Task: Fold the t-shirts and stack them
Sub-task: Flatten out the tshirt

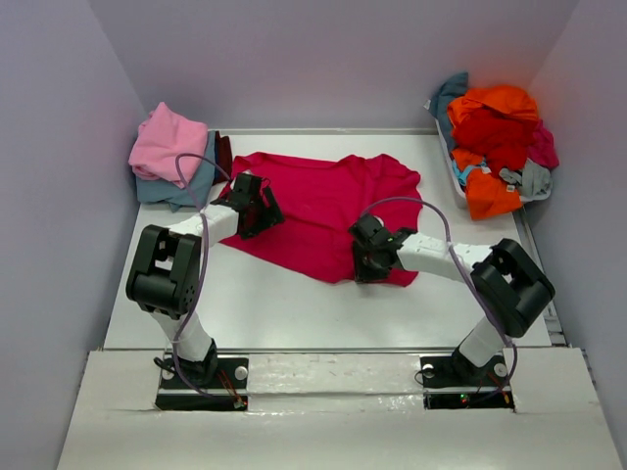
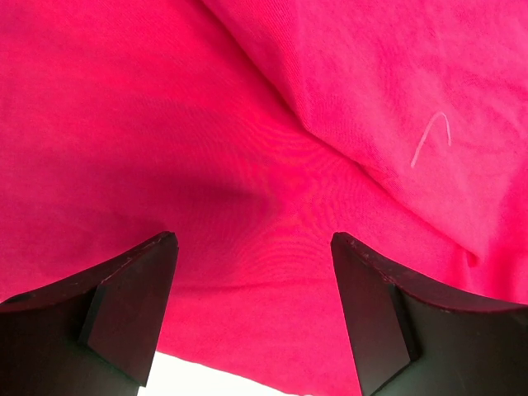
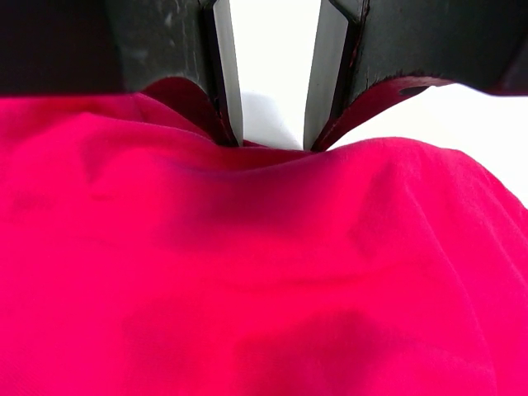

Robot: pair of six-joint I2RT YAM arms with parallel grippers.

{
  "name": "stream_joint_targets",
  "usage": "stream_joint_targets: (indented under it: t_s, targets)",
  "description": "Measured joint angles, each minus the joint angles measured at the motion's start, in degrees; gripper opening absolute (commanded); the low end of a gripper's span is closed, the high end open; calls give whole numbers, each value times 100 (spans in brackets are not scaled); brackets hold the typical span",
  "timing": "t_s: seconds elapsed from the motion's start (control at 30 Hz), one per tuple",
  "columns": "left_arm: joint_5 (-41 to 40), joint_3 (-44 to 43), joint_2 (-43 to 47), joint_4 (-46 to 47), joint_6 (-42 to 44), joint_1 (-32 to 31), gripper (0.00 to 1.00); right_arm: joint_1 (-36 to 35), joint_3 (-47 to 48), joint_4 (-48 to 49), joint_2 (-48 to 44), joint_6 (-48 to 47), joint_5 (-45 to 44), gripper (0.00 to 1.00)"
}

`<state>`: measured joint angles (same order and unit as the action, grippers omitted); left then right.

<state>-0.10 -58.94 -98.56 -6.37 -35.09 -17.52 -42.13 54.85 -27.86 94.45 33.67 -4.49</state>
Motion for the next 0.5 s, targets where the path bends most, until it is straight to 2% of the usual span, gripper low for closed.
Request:
stream_joint_targets:
  t_s: [0.5]
  targets:
    - [1106,393,-17,549,-284,221,86,-83,-595,-61,-597,236,4,41]
